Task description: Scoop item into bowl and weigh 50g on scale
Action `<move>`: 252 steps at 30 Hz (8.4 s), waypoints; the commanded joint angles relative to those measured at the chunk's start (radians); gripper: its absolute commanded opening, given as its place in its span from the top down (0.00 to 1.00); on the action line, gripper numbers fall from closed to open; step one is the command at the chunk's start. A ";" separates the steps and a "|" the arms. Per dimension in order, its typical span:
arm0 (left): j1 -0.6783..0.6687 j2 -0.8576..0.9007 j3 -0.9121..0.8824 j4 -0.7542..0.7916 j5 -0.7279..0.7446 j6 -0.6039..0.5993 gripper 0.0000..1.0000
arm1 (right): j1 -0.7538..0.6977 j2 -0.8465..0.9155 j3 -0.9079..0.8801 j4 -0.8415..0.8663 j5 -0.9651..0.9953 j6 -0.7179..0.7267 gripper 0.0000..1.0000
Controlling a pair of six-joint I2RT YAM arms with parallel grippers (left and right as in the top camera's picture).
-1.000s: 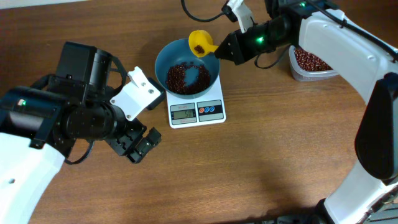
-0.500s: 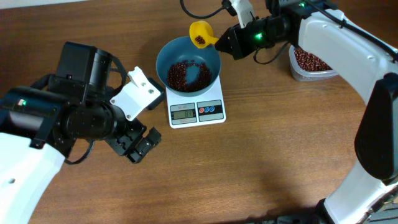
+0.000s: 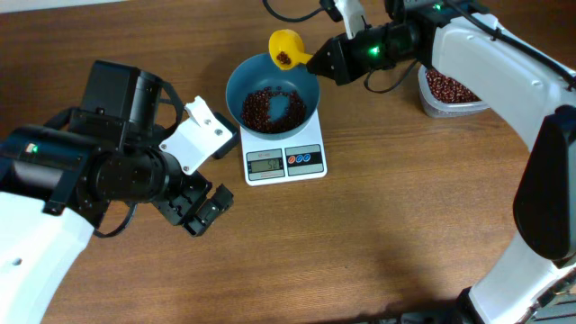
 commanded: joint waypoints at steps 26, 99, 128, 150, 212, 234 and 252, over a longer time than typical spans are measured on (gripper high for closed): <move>-0.002 0.002 0.000 0.002 -0.003 0.013 0.01 | -0.634 -0.002 0.019 -0.419 -0.156 -0.010 0.96; -0.002 0.002 0.000 0.002 -0.003 0.013 0.01 | -0.396 -0.884 0.219 -0.856 0.800 0.357 0.96; -0.002 0.002 0.000 0.002 -0.003 0.013 0.01 | -0.396 -1.087 -1.239 0.256 0.261 0.824 0.01; -0.002 0.002 0.000 0.002 -0.003 0.013 0.01 | -0.396 -1.075 -0.652 0.106 0.106 0.823 0.01; -0.002 0.002 0.000 0.002 -0.003 0.013 0.01 | -0.146 -1.852 -1.411 0.451 0.622 0.052 0.01; -0.001 -0.008 0.000 0.002 -0.007 0.013 0.01 | -0.146 -1.852 -1.411 0.451 0.622 0.052 0.01; 0.388 -1.061 -0.880 0.854 0.109 -0.359 0.02 | -0.146 -1.852 -1.411 0.451 0.622 0.052 0.01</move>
